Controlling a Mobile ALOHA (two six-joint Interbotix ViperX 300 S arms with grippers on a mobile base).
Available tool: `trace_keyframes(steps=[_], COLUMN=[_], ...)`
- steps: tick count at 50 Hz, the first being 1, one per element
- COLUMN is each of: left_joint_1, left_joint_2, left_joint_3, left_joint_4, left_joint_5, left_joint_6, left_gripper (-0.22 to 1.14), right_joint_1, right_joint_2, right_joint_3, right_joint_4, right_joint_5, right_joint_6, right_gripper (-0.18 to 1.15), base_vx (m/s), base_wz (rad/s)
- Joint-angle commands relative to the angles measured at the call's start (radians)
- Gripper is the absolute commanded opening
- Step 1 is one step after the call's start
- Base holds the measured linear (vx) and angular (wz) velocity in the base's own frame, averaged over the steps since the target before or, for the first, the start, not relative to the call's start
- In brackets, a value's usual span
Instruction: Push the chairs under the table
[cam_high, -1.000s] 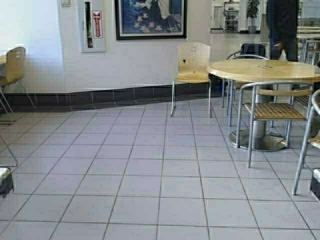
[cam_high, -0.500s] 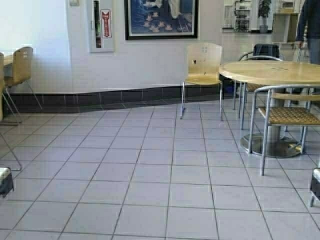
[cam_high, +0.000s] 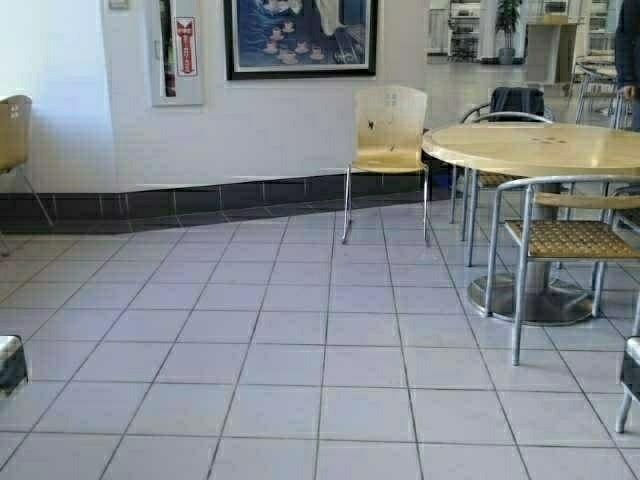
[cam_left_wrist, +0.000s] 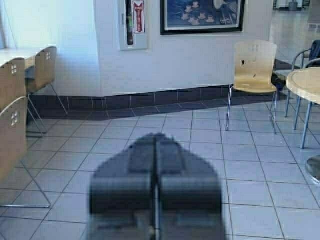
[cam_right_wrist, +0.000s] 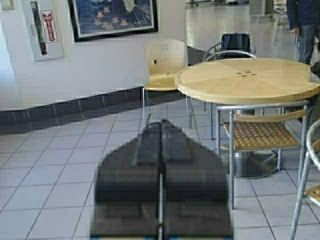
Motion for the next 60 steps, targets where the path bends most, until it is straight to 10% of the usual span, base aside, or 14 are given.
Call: trace_keyframes(steps=[1,60], left_joint_1=[0.0,0.0], left_joint_2=[0.012,0.048], left_joint_3=[-0.011,-0.009], left_joint_4=[-0.002,-0.002], left_joint_5=[-0.005,-0.008], left_joint_6=[-0.002,-0.051], left_gripper=[0.03,0.03], right_joint_1=[0.002,0.002], right_joint_2=[0.052,0.081], right_joint_3=[-0.017,-0.032], right_joint_4=[0.0,-0.002], right_joint_5=[-0.04,-0.049], right_joint_6=[-0.002,0.0], right_gripper=[0.04,0.04], base_vx=[0.27,0.3], base_wz=[0.01,0.35])
